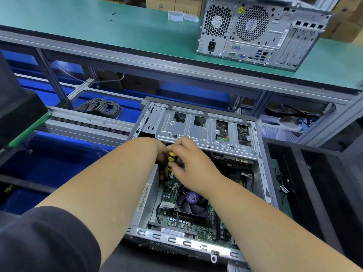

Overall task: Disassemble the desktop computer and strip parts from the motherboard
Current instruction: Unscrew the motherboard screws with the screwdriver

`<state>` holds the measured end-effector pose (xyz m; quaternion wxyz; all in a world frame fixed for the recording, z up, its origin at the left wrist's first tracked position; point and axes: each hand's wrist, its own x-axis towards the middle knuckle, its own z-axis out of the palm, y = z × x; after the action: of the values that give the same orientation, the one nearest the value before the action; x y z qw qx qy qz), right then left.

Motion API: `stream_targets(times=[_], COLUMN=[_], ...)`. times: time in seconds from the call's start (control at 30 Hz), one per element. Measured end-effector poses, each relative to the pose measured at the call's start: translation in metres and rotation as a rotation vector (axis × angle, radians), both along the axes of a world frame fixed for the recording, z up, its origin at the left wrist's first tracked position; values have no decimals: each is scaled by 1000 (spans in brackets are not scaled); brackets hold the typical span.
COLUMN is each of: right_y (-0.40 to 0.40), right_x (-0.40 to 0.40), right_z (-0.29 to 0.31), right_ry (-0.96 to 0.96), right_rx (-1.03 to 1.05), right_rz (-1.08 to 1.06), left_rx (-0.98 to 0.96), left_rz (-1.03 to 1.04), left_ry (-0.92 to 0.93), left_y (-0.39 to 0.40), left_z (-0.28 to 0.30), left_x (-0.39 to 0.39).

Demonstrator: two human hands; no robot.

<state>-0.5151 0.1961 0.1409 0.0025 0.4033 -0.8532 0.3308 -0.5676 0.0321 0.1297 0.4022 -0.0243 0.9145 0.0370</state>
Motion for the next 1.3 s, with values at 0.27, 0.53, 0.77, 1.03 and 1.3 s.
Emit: stream_targets(times=[0.27, 0.53, 0.77, 1.03, 1.3], right_y=[0, 0, 1, 0, 3], right_x=[-3, -6, -9, -8, -9], right_z=[1, -2, -3, -6, -6], right_ry=[0, 32, 17, 43, 71], right_rx=[26, 40, 70, 117, 69], right_rz=[-46, -61, -59, -80, -89], left_rx=[103, 131, 263, 179, 188], left_rz=[111, -2, 116, 87, 77], left_ry=[-139, -130, -280, -187, -199], left_y=[4, 1, 6, -2, 0], left_z=[-1, 0, -11, -16, -16], left_x=[2, -1, 0, -5, -7])
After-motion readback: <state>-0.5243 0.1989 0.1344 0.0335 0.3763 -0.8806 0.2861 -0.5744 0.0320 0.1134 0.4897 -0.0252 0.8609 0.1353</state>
